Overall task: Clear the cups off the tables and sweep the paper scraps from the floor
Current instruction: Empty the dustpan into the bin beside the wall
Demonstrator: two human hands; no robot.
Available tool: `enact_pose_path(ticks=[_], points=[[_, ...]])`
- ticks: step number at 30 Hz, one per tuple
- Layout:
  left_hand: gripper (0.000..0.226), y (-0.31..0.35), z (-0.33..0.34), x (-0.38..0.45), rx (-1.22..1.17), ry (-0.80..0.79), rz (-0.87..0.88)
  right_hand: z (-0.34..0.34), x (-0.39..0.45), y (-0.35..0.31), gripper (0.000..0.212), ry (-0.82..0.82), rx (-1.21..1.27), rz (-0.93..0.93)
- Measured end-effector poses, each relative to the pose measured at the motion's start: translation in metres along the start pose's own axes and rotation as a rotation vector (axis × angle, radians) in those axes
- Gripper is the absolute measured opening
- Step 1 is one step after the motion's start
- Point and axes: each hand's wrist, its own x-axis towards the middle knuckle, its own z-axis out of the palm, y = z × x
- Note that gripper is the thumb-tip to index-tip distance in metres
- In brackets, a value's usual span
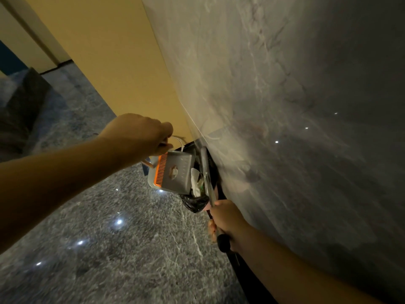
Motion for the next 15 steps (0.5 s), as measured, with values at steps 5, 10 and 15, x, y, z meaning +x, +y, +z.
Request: enact_pose_path(ticks=[5, 10, 15], points=[[0.034, -0.018, -0.012, -0.005, -0.038, 0.023, -0.083, 0.003, -0.001, -0.004, 0.054, 0.011, 0.108, 0.057], [0.035, -0.027, -0.025, -0.01, -0.056, 0.033, -0.131, 0.001, 0.0, -0.003, 0.061, 0.001, 0.079, 0.076], [0.035, -0.025, -0.028, -0.019, -0.113, 0.124, -0.119, 0.001, 0.004, 0.002, 0.057, -0.001, 0.052, 0.099]])
